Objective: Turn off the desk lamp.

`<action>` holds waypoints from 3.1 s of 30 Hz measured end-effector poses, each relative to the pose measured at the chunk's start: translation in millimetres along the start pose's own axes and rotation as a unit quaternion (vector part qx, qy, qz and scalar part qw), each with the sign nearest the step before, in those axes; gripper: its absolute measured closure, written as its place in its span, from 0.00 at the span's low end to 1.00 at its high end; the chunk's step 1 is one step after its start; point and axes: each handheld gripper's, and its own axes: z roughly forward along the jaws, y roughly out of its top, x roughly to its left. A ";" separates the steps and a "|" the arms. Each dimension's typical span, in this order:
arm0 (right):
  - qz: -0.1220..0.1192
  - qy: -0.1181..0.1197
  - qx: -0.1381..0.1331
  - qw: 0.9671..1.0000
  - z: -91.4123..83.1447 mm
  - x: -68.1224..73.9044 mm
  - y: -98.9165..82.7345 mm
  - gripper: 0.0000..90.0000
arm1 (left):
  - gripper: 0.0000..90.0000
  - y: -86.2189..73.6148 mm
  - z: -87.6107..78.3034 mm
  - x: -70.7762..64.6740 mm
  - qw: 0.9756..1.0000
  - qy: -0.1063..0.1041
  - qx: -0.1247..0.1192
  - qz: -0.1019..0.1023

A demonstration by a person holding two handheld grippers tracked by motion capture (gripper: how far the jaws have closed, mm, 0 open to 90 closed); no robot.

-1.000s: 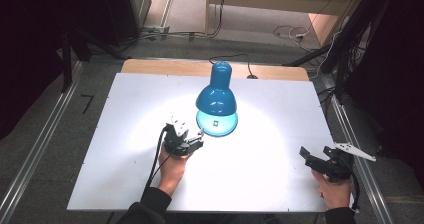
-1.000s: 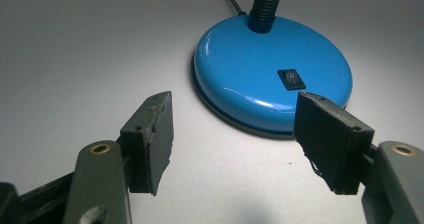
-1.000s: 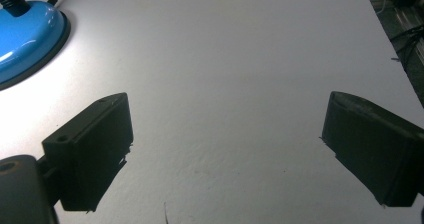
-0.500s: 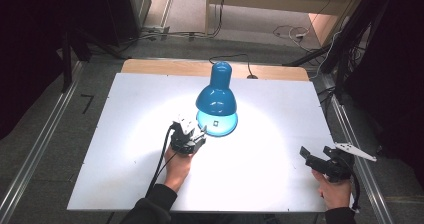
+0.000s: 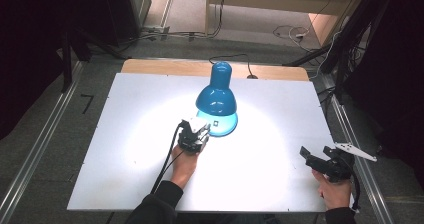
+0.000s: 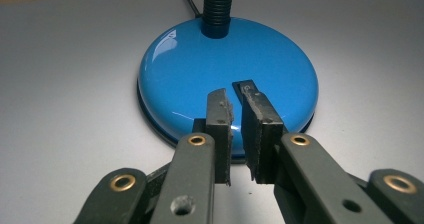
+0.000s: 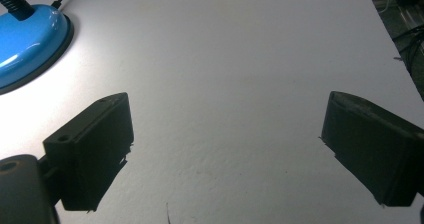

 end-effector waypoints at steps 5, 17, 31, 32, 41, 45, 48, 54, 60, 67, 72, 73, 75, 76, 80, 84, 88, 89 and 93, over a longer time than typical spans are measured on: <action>0.002 0.000 0.000 1.000 0.0 -0.4 0.1 0.05 | 1.00 1.2 4.7 -2.0 1.000 -0.005 -0.002 -0.001; 0.003 0.003 -0.002 1.000 -0.3 -0.8 0.2 0.05 | 1.00 5.0 15.0 -5.0 1.000 -0.007 0.005 0.001; 0.005 0.006 0.000 1.000 0.6 -1.0 0.1 0.05 | 1.00 5.4 28.0 -7.6 1.000 -0.009 0.002 -0.008; 0.006 0.006 -0.001 1.000 0.5 -0.8 0.2 0.05 | 1.00 5.8 27.5 -7.2 1.000 -0.010 0.010 0.001; 0.006 0.007 0.000 1.000 0.7 -1.2 -0.1 0.05 | 1.00 9.1 30.7 -8.9 1.000 -0.007 0.009 0.005; 0.007 0.007 0.000 1.000 0.5 -1.3 -0.1 0.05 | 1.00 9.5 34.2 -10.7 1.000 -0.002 0.003 -0.003; 0.009 0.009 0.001 1.000 1.1 -1.5 -0.3 0.05 | 1.00 10.8 35.2 -10.9 1.000 -0.003 0.006 -0.002; 0.010 0.009 0.001 1.000 1.3 -1.3 -0.6 0.06 | 1.00 13.2 36.3 -13.1 1.000 0.001 0.014 -0.001; 0.009 0.011 0.003 1.000 2.0 -1.1 -1.1 0.06 | 1.00 15.2 36.4 -13.1 1.000 0.002 0.024 0.007; 0.012 0.011 0.003 1.000 1.7 -1.3 -1.3 0.06 | 1.00 15.6 36.5 -12.4 1.000 0.002 0.025 0.003; 0.010 0.012 0.003 1.000 2.0 -0.8 -1.2 0.05 | 1.00 15.7 36.6 -12.3 1.000 0.002 0.025 0.004; 0.010 0.012 0.003 1.000 2.1 -0.8 -1.2 0.06 | 1.00 15.7 36.7 -11.9 1.000 0.001 0.025 0.002; 0.010 0.012 0.003 1.000 2.2 -0.8 -1.2 0.06 | 1.00 15.6 36.8 -12.3 1.000 0.003 0.024 0.003; 0.010 0.011 0.002 1.000 2.0 -0.6 -1.2 0.06 | 1.00 15.5 37.0 -12.6 1.000 0.004 0.023 0.004; 0.010 0.012 0.000 1.000 1.0 0.0 -0.9 0.06 | 1.00 16.2 37.9 -11.6 1.000 0.006 0.025 0.009; 0.010 0.012 0.000 1.000 0.9 -0.2 -0.9 0.06 | 1.00 16.6 41.5 -6.6 1.000 0.000 0.025 -0.005; 0.012 0.012 -0.004 1.000 -0.4 -1.3 -0.4 0.06 | 1.00 16.7 47.2 -7.0 0.999 0.013 -0.009 -0.048; 0.012 0.013 -0.004 1.000 -0.3 -1.7 -0.5 0.06 | 1.00 17.1 44.9 -3.3 1.000 0.005 0.010 -0.027; 0.014 0.011 -0.006 1.000 -0.6 -3.5 -0.3 0.06 | 1.00 17.0 43.5 0.3 1.000 -0.002 0.021 -0.016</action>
